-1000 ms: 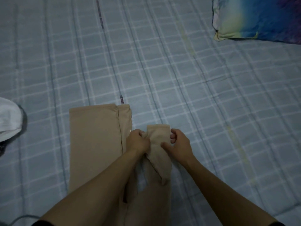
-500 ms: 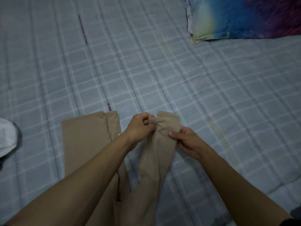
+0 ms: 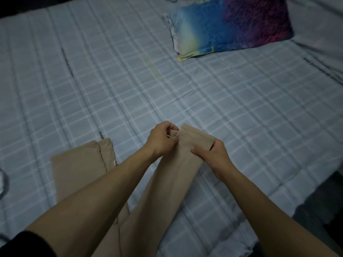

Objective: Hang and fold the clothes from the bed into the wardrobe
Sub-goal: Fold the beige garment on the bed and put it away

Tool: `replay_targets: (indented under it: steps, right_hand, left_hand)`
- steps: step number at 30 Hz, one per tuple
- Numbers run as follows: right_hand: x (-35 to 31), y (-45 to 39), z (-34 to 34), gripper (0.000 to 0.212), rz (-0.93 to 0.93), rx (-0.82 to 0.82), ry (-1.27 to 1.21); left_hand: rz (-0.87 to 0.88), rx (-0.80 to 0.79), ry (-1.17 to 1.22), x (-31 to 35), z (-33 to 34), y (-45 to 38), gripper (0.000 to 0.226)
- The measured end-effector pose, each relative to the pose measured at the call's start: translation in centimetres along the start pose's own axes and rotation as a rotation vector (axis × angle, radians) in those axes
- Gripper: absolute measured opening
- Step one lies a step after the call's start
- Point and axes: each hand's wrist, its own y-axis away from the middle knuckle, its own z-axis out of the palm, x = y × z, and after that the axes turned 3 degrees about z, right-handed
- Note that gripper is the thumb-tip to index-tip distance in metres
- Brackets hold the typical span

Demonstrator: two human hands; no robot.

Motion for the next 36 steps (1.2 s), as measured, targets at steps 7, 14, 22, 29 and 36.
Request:
replay_targets:
  steps: [7,14,22,29,36]
  right_hand:
    - [-0.9,2.9,0.6,0.026,-0.059,-0.001,0.049]
    - [-3.7,6.9,5.6,0.023,-0.212,-0.015,0.182]
    - [-7.3,12.8,12.4,0.015,-0.359,0.054,0.336]
    - [-10.3,20.4,19.2,0.025,-0.428,-0.117,0.432]
    - [-11.4,25.7,25.6,0.051,-0.491,-0.357,0.448]
  left_hand:
    - [0.034,0.044,-0.048,0.8,-0.3,3.0,0.016]
    - [0.135,0.286,-0.170,0.5,-4.0,8.1,0.028]
    - [0.135,0.081,0.384,1.5,-8.2,18.1,0.031]
    - [0.193,0.159,0.482,2.6,-14.0,25.6,0.028]
    - [0.190,0.343,0.484,0.7,-20.2,29.7,0.018]
